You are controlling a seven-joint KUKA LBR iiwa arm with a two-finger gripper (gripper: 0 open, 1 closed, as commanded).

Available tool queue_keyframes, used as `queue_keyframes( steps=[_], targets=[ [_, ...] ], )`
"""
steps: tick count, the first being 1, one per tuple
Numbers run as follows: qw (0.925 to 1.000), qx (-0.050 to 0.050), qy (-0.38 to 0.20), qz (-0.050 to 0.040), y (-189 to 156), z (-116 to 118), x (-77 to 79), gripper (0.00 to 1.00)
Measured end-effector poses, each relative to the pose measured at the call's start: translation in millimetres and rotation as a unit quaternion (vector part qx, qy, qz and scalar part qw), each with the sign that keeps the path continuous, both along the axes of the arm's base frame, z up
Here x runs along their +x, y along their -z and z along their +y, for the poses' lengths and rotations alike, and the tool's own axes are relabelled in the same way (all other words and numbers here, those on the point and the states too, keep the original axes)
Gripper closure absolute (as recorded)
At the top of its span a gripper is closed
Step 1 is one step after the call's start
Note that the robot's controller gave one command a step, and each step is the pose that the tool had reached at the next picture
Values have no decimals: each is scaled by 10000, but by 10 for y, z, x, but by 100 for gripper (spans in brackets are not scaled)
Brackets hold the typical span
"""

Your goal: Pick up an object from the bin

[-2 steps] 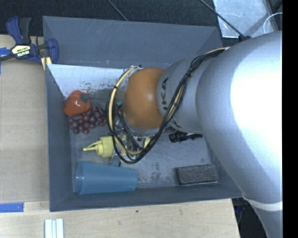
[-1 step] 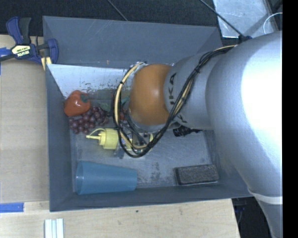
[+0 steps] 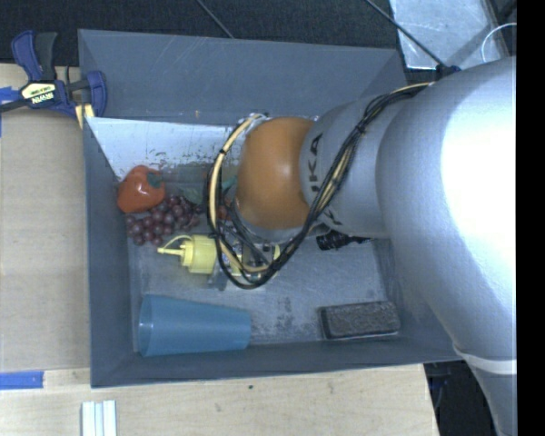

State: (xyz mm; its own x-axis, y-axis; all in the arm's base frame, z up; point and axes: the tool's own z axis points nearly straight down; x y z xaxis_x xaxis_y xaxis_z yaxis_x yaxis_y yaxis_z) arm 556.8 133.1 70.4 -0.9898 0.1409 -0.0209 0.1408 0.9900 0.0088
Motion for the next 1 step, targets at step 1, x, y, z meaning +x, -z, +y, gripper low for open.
queue_keyframes(
  steps=[1],
  targets=[
    [10000,-2,-2,8,-184,-4,-9,100]
  ],
)
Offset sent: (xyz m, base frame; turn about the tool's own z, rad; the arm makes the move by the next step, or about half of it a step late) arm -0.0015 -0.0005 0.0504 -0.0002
